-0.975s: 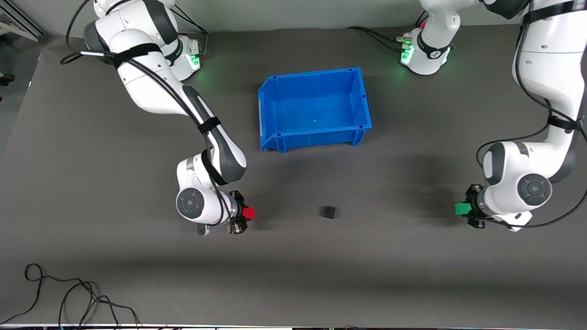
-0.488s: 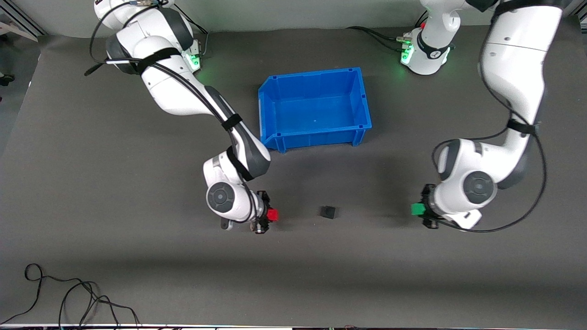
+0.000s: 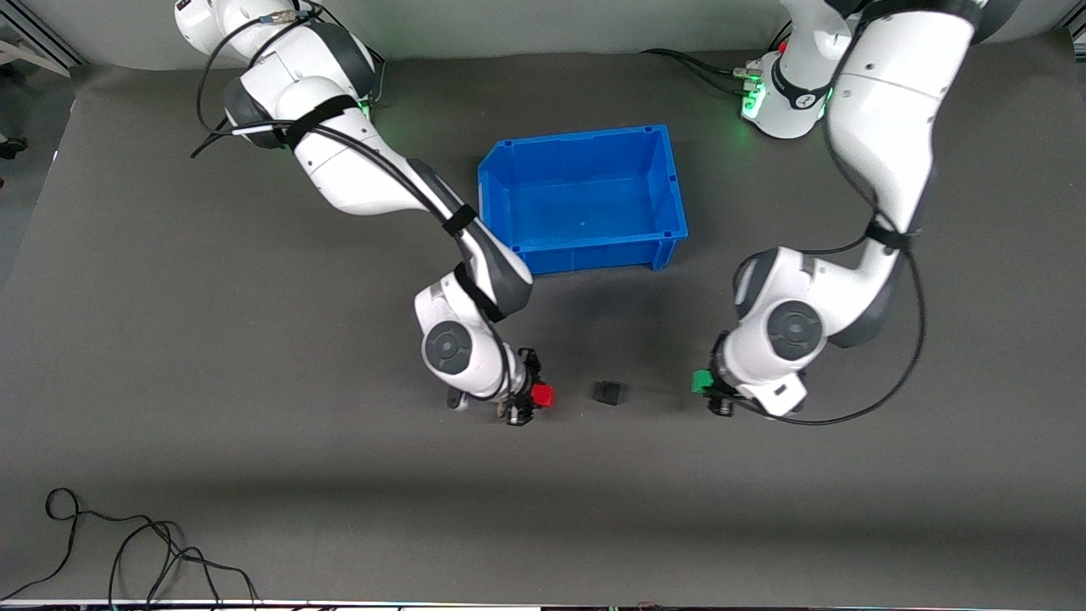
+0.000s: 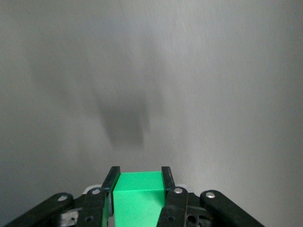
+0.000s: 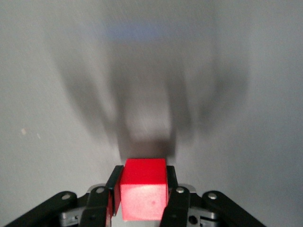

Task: Attach green and red cubes to black cube
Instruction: 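Carry the red and green cubes toward the black cube with both grippers, then press the red and green cubes against the black cube with both grippers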

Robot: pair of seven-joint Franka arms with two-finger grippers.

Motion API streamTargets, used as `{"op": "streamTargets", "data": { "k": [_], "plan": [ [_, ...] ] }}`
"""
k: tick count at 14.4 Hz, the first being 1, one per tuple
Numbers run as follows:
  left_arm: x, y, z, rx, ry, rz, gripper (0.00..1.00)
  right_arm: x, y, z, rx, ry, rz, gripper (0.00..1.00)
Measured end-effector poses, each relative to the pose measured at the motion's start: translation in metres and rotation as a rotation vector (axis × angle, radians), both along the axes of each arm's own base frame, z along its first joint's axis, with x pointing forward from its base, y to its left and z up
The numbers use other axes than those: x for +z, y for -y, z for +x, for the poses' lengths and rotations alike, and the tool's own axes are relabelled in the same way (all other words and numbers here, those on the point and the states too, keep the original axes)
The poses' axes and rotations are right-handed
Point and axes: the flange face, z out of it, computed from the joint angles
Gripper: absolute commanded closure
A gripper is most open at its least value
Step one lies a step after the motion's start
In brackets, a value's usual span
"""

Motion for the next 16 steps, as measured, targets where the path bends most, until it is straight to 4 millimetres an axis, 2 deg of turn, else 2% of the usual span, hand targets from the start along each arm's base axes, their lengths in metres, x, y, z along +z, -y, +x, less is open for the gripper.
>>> {"op": "streamTargets", "data": {
  "k": [2, 5, 8, 11, 16],
  "plan": [
    [-0.015, 0.027, -0.003, -0.012, 0.002, -0.008, 1.0, 0.006, -0.012, -0.002, -0.028, 0.011, 0.016, 0.79],
    [-0.028, 0.049, -0.004, -0.034, 0.025, -0.026, 1.0, 0.002, -0.025, -0.006, -0.056, 0.037, 0.04, 0.8],
    [-0.036, 0.059, -0.005, -0.044, 0.058, -0.045, 1.0, -0.003, -0.034, -0.01, -0.088, 0.05, 0.073, 0.79],
    [-0.052, 0.068, -0.003, -0.051, 0.067, -0.054, 1.0, 0.002, -0.043, -0.011, -0.122, 0.066, 0.113, 0.79],
    [-0.052, 0.08, 0.0, -0.064, 0.083, -0.062, 1.0, 0.006, -0.048, -0.012, -0.141, 0.076, 0.14, 0.8]
  ]
}}
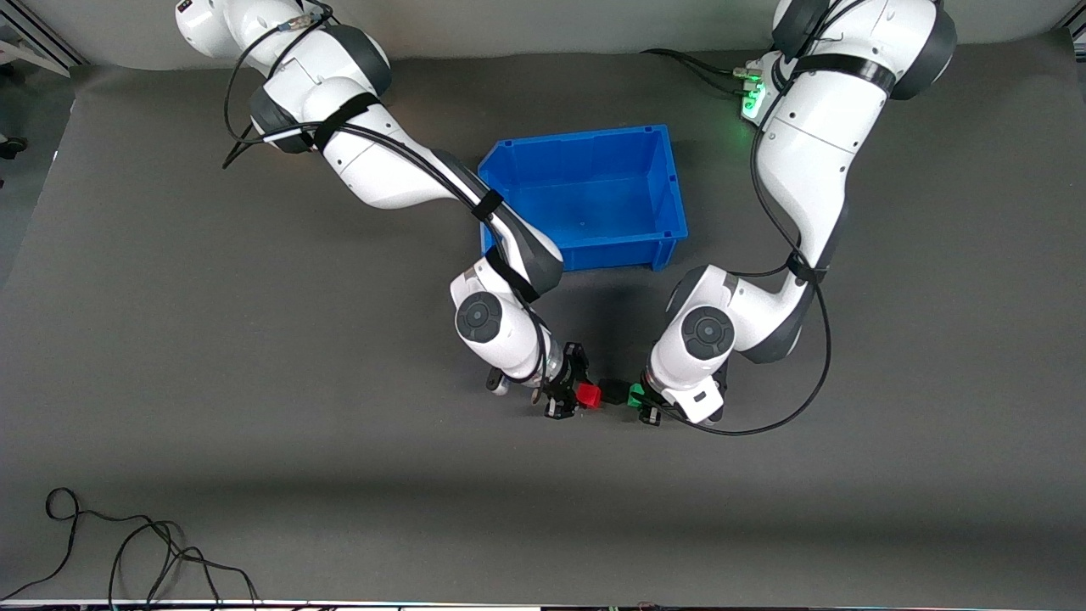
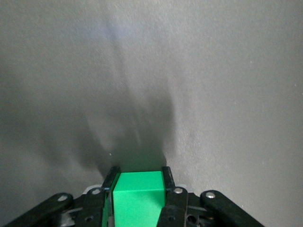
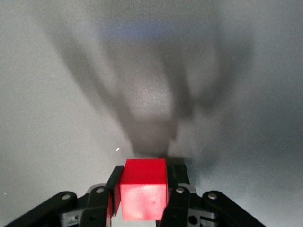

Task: Attach green and red cubes to black cube
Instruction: 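Press the red and green cubes against the black cube with both grippers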

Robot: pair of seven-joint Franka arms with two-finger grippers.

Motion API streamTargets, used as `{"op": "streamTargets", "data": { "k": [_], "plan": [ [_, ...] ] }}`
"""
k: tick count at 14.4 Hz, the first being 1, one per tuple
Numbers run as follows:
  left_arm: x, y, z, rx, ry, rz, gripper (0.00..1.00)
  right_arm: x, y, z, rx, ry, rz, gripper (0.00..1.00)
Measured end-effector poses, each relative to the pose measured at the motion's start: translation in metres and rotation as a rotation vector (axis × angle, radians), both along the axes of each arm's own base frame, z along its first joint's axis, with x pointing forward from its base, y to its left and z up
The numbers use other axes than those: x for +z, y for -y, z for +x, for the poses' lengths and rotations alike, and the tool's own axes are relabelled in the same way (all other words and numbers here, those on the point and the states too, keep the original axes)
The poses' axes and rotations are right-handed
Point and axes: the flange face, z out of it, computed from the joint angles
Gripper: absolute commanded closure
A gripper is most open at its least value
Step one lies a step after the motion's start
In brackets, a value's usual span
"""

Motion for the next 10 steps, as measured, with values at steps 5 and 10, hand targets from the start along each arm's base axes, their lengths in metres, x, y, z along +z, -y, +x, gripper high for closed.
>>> {"op": "streamTargets", "data": {
  "k": [5, 10],
  "plan": [
    [-0.0007, 0.0038, 0.0016, -0.003, 0.004, -0.003, 0.0, -0.0035, 0.0003, -0.0005, 0.0, -0.003, -0.002, 0.79],
    [-0.0055, 0.0083, -0.0004, -0.029, 0.013, 0.013, 0.0, -0.007, 0.0009, -0.0009, 0.0, -0.007, -0.005, 0.79]
  ]
}}
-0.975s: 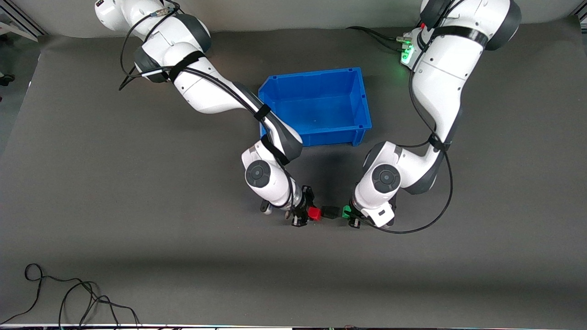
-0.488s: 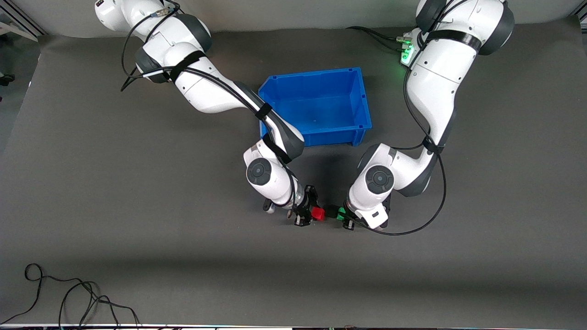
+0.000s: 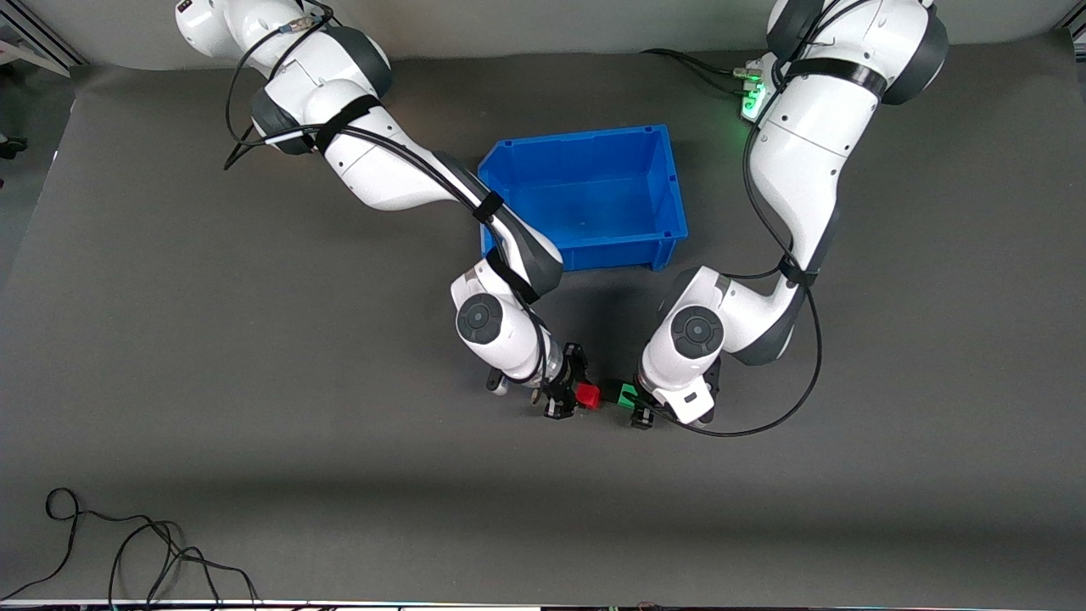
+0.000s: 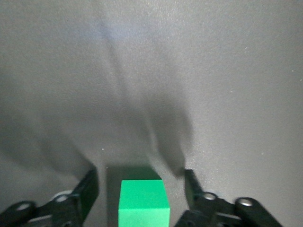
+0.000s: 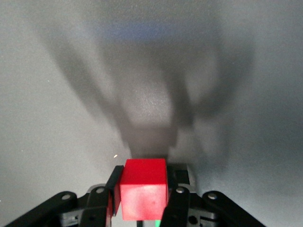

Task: Attach green and red cubes to black cube
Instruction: 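Press the red and green cubes against the black cube with both grippers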

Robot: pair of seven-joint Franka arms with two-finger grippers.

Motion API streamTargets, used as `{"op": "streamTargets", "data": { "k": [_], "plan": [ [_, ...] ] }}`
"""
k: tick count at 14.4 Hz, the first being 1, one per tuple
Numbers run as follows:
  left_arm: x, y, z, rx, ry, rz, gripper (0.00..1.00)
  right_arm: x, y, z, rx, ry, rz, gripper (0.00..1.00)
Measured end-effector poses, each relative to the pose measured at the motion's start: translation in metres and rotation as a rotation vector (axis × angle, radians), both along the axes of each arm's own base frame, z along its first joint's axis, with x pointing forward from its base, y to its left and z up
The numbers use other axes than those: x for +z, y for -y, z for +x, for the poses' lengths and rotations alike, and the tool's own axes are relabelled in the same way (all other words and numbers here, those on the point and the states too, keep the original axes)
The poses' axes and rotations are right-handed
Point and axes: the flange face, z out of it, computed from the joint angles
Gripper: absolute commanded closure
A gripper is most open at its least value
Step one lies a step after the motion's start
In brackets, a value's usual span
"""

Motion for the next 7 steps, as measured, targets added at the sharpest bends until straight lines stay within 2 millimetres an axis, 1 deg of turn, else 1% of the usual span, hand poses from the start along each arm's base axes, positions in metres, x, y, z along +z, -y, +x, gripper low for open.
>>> {"op": "streamTargets", "data": {
  "k": [3, 4, 5, 6, 7],
  "plan": [
    [-0.0014, -0.0009, 0.0002, 0.0, 0.0, 0.003, 0.0, -0.0114, -0.003, -0.0052, 0.007, -0.011, -0.008, 0.79],
    [-0.0017, -0.0014, 0.0004, 0.0, 0.0, 0.004, 0.0, -0.0125, -0.0047, -0.0067, 0.01, -0.011, -0.009, 0.55],
    [-0.0017, -0.0016, 0.0005, 0.0, 0.0, 0.004, 0.0, -0.0124, -0.0056, -0.0074, 0.011, -0.011, -0.008, 0.18],
    [-0.0018, -0.0016, 0.0006, 0.0, 0.0, 0.004, 0.0, -0.0124, -0.0058, -0.0075, 0.012, -0.011, -0.009, 0.0],
    [-0.002, -0.0018, 0.0007, 0.001, 0.0, 0.005, 0.0, -0.0122, -0.0054, -0.007, 0.011, -0.01, -0.009, 0.0]
  ]
}}
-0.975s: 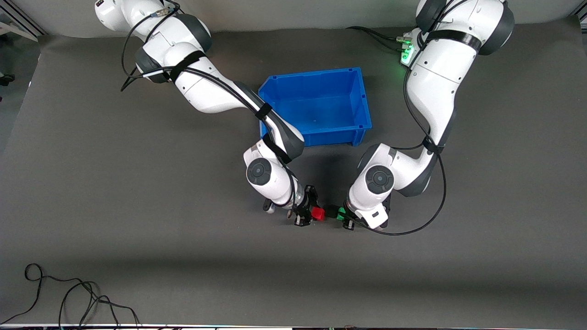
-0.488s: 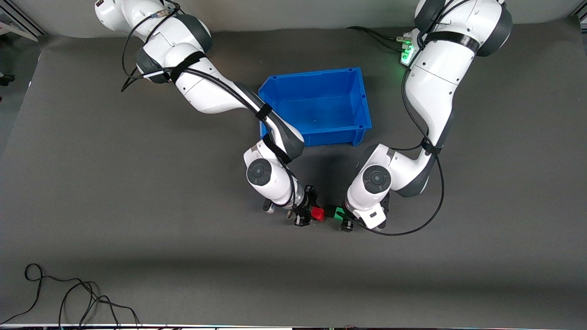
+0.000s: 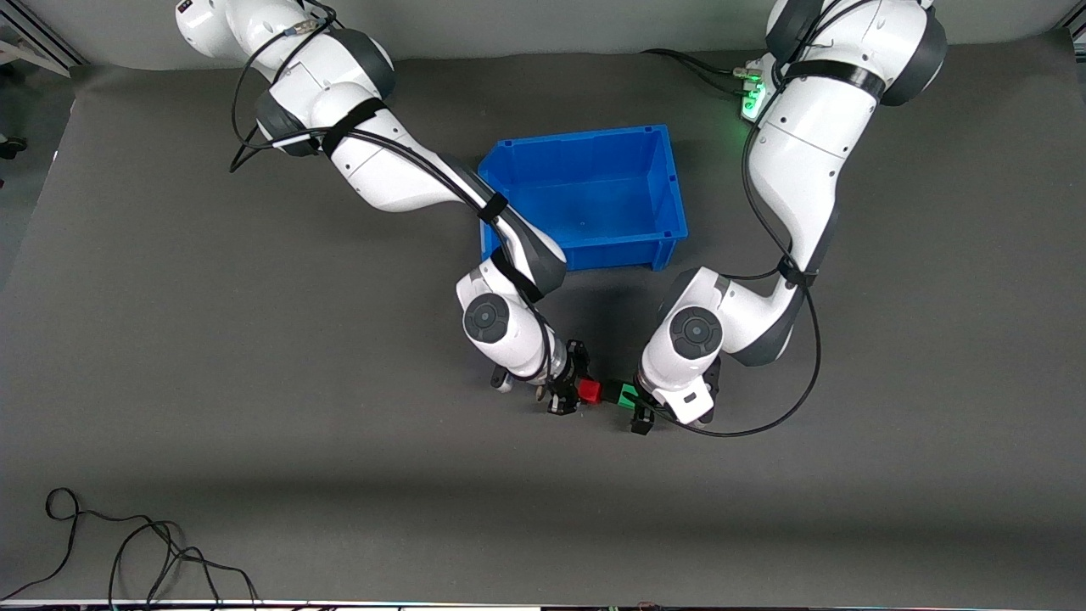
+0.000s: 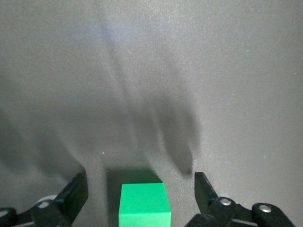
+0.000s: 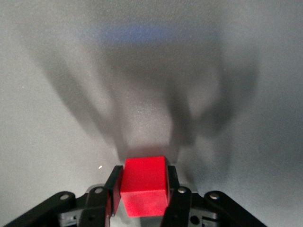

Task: Attach green and red cubes to black cube
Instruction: 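Press the red and green cubes against the black cube with both grippers, then open both grippers and lift them away from the joined cubes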

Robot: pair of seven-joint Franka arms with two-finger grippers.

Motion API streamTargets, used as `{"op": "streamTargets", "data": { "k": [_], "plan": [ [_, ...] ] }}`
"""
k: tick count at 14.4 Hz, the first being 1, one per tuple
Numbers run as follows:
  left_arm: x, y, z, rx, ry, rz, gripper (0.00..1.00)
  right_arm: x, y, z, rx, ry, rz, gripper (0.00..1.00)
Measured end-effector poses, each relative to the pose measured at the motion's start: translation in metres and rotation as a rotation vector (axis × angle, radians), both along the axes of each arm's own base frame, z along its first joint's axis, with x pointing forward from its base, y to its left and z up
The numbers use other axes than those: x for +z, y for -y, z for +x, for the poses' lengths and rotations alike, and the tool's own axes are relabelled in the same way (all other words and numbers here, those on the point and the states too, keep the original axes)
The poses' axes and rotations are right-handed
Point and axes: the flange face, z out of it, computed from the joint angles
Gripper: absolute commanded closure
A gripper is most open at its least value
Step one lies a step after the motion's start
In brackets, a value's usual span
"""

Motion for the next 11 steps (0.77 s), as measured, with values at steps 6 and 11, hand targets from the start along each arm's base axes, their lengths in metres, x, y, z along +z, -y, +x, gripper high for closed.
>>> {"op": "streamTargets", "data": {
  "k": [6, 11],
  "plan": [
    [0.006, -0.009, 0.01, 0.004, 0.012, 0.013, 0.0, 0.024, 0.007, 0.008, 0.153, -0.002, -0.052, 0.0],
    [0.101, -0.096, 0.068, -0.051, -0.036, 0.087, 0.0, 0.09, 0.088, 0.048, 0.445, 0.002, -0.127, 0.0]
  ]
}}
